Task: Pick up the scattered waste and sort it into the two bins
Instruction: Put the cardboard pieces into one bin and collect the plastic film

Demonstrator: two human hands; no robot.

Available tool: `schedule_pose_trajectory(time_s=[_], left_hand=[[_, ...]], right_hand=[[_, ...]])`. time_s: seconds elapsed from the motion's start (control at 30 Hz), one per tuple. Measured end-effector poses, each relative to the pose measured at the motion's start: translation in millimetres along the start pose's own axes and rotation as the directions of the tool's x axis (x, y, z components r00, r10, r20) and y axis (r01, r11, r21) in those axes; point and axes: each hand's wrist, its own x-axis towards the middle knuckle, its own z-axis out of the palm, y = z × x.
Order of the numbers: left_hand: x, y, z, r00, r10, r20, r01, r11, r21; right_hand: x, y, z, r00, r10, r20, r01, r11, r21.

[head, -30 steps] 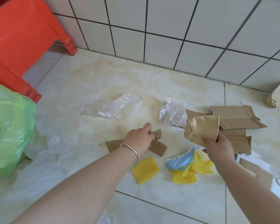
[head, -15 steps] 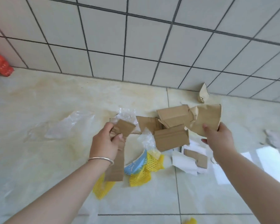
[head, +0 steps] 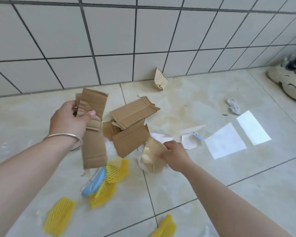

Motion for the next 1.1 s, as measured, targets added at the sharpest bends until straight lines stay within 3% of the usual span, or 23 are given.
schedule_pose_trajectory(time_s=[0.07,0.2,0.3,0.43,0.6,0.7,0.83,1.1], left_hand=[[-1,0,14,0.998,-0.021,0.056,0.021,1.0,0.011],[-2,1,34,0.988,-0.069,0.136,0.072,0.997,-0.017],[-5,-2,48,0.982,-0.08,0.172,0.08,0.997,0.005],[-9,-8,61,0.972,-0.124,0.197,0.125,0.992,0.004],[-20,-17,64,0.958,-0.168,0.231,0.18,0.983,-0.03],[-26,-24,55,0.94,-0.187,0.287,0.206,0.978,-0.037],[-37,-29,18,0.926,-0.231,0.299,0.279,0.952,-0.127],[-73,-31,-129,0.96,-0.276,0.057,0.281,0.924,-0.26]], right_hand=[[10,7,15,0.995,-0.07,0.069,0.082,0.978,-0.192],[24,4,19,0.99,-0.097,0.099,0.121,0.954,-0.274],[28,-3,23,0.977,-0.192,0.095,0.214,0.872,-0.439],[23,-6,32,0.973,-0.191,0.129,0.23,0.805,-0.547],[11,-10,31,0.983,-0.06,0.171,0.109,0.949,-0.296],[-1,-15,16,0.977,0.014,0.213,0.026,0.983,-0.182],[-18,-45,-17,0.984,0.005,0.176,0.014,0.994,-0.105],[-78,-190,-16,0.985,-0.161,0.057,0.154,0.981,0.118]])
